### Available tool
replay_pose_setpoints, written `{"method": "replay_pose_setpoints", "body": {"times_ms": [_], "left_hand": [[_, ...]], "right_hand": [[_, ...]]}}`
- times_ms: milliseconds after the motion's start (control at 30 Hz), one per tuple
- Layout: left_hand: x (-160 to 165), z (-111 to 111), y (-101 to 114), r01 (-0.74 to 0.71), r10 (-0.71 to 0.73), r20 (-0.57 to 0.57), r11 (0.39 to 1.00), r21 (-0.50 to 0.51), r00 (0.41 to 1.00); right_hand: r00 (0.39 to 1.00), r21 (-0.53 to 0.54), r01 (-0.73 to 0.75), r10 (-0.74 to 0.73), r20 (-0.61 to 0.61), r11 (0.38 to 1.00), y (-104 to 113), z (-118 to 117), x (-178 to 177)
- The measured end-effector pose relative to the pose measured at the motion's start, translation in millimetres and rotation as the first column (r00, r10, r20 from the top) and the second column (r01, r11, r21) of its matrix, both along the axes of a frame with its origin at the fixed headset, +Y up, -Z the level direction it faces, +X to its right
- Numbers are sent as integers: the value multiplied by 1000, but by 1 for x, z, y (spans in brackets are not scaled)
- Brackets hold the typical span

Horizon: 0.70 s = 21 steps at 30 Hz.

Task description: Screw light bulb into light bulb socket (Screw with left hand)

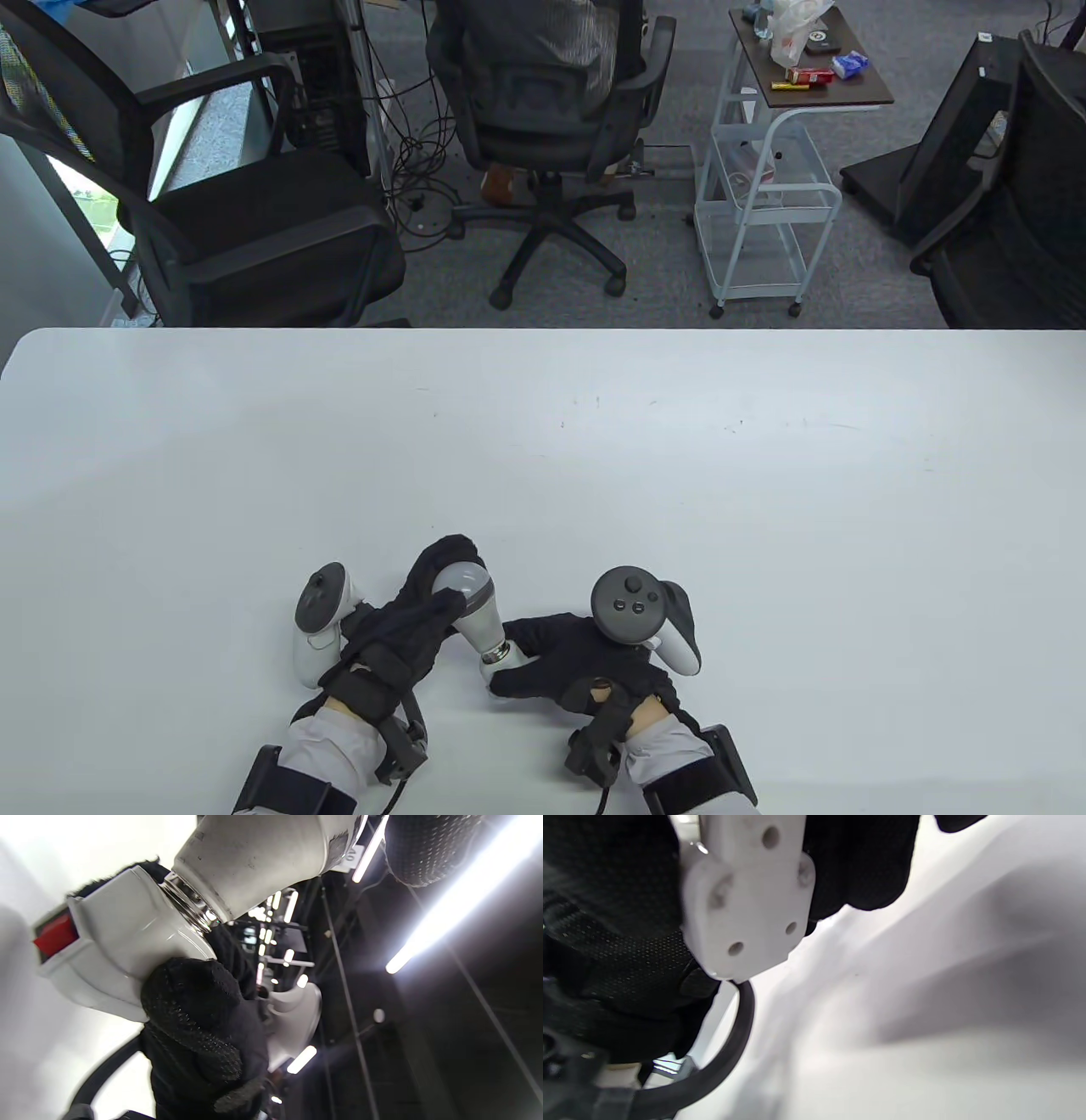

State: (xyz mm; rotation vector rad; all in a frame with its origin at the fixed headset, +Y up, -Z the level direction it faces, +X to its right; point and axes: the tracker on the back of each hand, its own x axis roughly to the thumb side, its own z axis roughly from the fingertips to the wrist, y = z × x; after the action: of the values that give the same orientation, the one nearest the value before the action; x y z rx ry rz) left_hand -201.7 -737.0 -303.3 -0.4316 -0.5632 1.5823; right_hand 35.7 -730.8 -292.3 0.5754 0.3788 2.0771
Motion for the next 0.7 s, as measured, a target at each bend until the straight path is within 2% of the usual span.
{"method": "replay_pose_setpoints", "body": {"times_ms": [100,233,300,400,533,600,700], "left_hand": [[-3,2,4,127,-122,-101,991,39,987],[-4,5,9,143,-126,-204,987,71,971],[-5,4,10,146,-125,-211,986,86,969],[-7,3,9,99,-80,-186,991,94,979],[-1,1,11,-33,40,-60,993,114,997],[2,1,10,-94,95,-5,991,95,995],[5,1,5,-183,181,80,983,14,980]], "right_hand": [[1000,10,-15,15,12,1000,1,1,-1],[999,23,-22,21,26,999,2,1,-1],[999,58,-43,42,32,997,4,1,-1],[998,85,-50,47,38,995,6,1,0],[998,20,43,-42,-46,999,2,-3,2],[990,-46,98,-102,-102,994,-3,-6,3],[982,-90,156,-165,-94,984,-6,-8,6]]}}
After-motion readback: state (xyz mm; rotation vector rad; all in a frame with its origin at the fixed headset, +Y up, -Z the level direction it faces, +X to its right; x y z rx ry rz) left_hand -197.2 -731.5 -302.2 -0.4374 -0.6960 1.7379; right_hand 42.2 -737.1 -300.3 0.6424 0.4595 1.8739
